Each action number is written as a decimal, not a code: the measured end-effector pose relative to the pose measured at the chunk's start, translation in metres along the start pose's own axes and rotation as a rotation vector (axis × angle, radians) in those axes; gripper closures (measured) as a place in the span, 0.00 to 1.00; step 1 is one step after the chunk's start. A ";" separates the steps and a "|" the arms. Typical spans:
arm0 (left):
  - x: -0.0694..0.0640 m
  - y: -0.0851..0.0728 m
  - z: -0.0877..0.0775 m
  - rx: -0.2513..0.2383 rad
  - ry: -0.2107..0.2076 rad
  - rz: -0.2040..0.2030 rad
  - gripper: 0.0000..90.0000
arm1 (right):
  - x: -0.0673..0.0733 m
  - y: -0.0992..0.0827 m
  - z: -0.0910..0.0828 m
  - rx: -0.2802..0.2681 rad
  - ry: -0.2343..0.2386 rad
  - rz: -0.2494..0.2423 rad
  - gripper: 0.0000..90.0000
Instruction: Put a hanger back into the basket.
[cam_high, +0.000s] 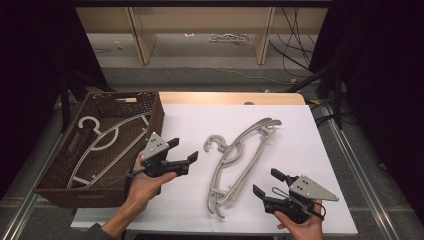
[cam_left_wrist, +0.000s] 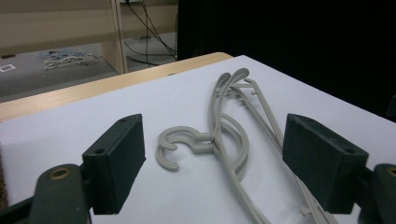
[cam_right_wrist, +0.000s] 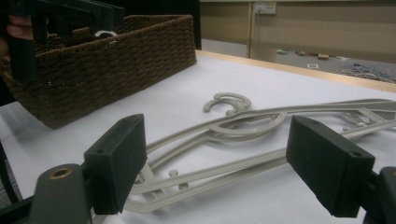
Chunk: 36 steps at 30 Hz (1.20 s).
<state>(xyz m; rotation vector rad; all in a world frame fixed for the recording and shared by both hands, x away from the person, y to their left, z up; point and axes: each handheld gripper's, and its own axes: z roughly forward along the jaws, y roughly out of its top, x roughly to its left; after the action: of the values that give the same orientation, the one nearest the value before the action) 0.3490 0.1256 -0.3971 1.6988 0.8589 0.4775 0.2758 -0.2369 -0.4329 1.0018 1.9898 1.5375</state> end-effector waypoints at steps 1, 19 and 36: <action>-0.002 -0.002 0.001 -0.004 0.001 0.002 0.23 | 0.000 0.000 0.000 -0.004 -0.002 -0.002 0.24; -0.008 -0.022 0.006 0.050 -0.022 0.006 0.22 | 0.001 0.000 0.001 -0.006 0.008 0.001 0.24; 0.000 -0.019 0.081 0.282 -0.048 -0.002 0.27 | 0.003 0.001 0.006 -0.004 0.028 -0.011 0.24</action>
<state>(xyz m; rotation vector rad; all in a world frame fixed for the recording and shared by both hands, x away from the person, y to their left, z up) 0.3995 0.0754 -0.4398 1.9585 0.9262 0.3236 0.2789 -0.2306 -0.4331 0.9715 2.0066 1.5576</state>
